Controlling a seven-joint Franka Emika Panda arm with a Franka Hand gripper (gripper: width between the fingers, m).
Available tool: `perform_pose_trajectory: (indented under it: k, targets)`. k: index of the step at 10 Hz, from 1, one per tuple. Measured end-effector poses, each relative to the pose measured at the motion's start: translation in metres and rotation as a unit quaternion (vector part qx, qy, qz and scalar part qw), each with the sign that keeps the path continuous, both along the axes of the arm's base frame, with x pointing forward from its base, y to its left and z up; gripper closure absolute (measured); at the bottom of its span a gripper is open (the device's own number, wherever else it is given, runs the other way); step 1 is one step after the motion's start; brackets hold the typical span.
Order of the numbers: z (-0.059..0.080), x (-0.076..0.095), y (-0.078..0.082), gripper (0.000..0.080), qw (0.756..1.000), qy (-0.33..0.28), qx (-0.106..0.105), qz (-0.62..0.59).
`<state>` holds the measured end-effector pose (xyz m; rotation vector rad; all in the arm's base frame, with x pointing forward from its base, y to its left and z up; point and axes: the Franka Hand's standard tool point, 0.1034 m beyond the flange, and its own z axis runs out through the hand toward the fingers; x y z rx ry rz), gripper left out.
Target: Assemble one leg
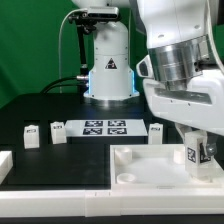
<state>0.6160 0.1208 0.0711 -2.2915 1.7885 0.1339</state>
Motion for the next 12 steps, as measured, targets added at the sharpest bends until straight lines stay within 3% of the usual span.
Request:
perform_pose_trajectory:
  k: [4, 5, 6, 8, 10, 12]
  targets:
    - [-0.0003, -0.0001, 0.0016, 0.0474, 1.0, -0.002, 0.003, 0.005]
    - [-0.0004, -0.0004, 0.0025, 0.0249, 1.0, -0.004, 0.002, 0.017]
    - [-0.0004, -0.0002, 0.0017, 0.018, 0.998, -0.016, -0.001, 0.064]
    - [-0.0002, -0.0001, 0.0017, 0.0159, 0.978, -0.049, -0.013, 0.201]
    - [-0.0008, -0.0009, 0.0019, 0.0151, 0.925, -0.086, -0.032, 0.369]
    - [-0.003, -0.0025, 0.002, 0.0151, 0.882, -0.104, -0.04, 0.458]
